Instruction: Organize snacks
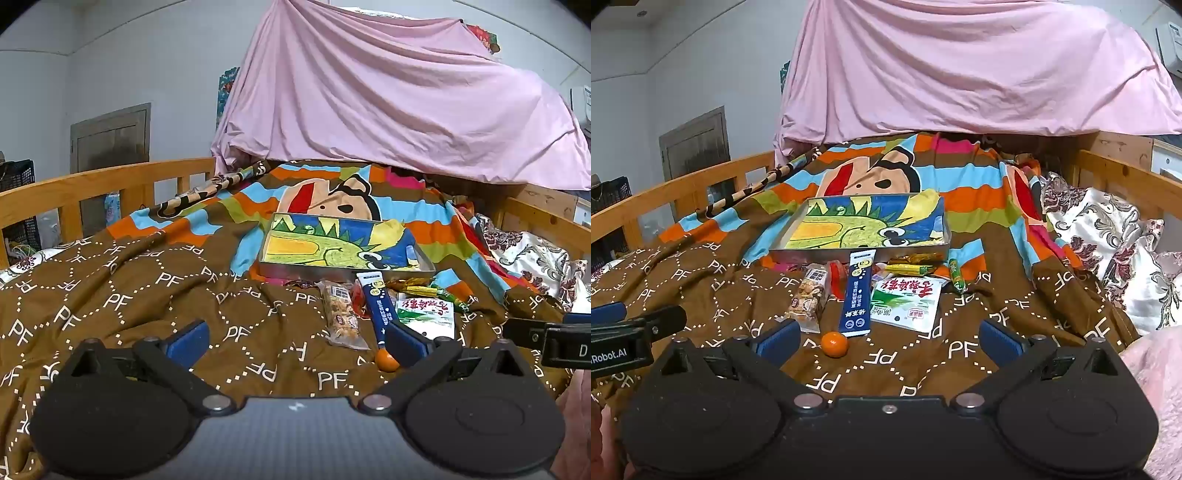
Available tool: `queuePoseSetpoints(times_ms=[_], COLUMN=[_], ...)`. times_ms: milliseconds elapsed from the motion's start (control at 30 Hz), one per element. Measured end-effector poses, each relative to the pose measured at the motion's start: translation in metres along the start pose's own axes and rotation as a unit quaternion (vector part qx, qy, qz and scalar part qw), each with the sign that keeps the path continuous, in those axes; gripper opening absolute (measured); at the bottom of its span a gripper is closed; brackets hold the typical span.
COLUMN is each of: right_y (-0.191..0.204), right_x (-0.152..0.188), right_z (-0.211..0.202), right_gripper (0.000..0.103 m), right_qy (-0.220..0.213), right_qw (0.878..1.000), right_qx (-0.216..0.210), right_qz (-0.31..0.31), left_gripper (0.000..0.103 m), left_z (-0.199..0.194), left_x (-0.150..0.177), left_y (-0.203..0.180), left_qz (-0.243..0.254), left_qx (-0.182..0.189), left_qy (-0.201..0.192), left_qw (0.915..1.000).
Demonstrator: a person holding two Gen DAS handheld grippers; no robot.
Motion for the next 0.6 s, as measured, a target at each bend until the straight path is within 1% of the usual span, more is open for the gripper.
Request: queuePoseSetpoints(times_ms=[267,333,600], right_y=[-0.0002,-0.0028,-0.0002], right_x=[0.0003,0.0001,0.0017], right_z=[0.0004,-0.0006,0.0012], right_gripper=[0.103,0.103,0.103], right_qy=[0.005,0.003,0.006], right_qw=[1.0,1.0,1.0], right_qx=[-0.004,-0.005,-0.006], right_qz=[0.0,0.005,0.006], left_gripper=[0.103,0.103,0.103], left_z=[0.0017,-0.0014,-0.0002], left_x=[-0.0005,-0.0039,-0.0002], left_y=[0.0008,-0.0086,-0.0047], left_qz=[-0.004,-0.001,-0.006], left_qx=[0.001,0.001,0.003], left_qy=[0.002,0.002,0.002], left_qw=[1.0,1.0,1.0])
Point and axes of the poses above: each gripper's, at about its wrist camera, not at the fingertips, and z roughly the way its jaws point, y to its left, x to its underside, the point moved 3 cm from there along z, roughly the way its jaws point, and after that the axes turned 8 degrees about -y, right-handed, at the moved point
